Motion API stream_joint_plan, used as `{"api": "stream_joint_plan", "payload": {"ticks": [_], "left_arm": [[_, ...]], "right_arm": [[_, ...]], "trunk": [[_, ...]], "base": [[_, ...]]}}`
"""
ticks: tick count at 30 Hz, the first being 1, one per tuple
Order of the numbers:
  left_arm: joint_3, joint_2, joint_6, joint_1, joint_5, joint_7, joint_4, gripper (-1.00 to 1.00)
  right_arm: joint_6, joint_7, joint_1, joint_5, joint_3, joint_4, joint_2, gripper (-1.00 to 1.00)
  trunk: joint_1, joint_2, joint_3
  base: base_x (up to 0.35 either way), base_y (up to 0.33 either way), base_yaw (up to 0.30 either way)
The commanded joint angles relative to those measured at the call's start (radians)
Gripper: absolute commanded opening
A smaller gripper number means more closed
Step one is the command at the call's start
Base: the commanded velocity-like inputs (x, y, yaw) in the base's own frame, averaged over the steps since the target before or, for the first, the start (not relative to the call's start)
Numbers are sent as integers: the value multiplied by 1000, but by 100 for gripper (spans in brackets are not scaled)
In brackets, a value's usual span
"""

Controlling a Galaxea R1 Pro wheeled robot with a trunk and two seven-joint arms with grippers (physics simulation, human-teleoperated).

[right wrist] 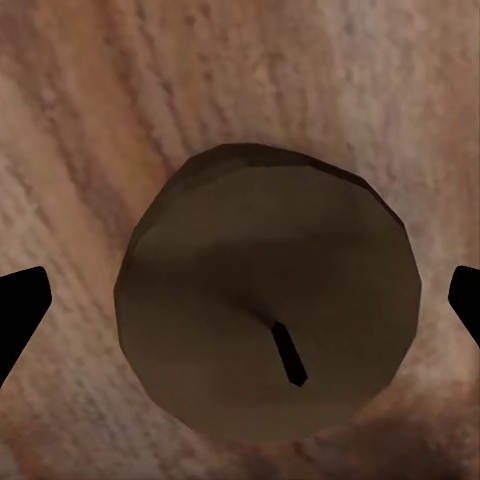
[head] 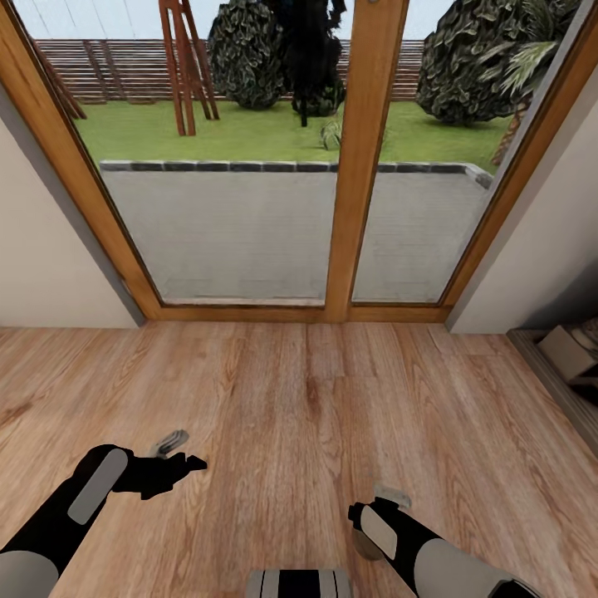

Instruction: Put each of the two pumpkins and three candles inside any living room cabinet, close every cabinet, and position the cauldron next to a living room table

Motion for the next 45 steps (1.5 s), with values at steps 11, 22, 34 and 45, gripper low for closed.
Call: {"api": "stream_joint_plan", "payload": {"ticks": [11, 22, 34, 45], "left_arm": [[-3, 1, 2, 0, 9, 8, -1, 100], [-4, 1, 2, 1, 10, 8, -2, 100], [-4, 1, 2, 1, 12, 8, -2, 100], [-4, 1, 2, 1, 11, 8, -2, 100]], "right_arm": [[4, -8, 0, -4, 8, -2, -1, 100], [-13, -10, 0, -4, 7, -1, -1, 100], [-16, -10, 0, -4, 6, -1, -1, 100], [-18, -10, 0, -4, 7, 0, 0, 100]], "trunk": [[2, -1, -20], [3, -2, -28], [4, -3, -39], [6, -3, -51]], "base": [[0, 0, 0], [0, 0, 0], [0, 0, 0], [0, 0, 0]]}}
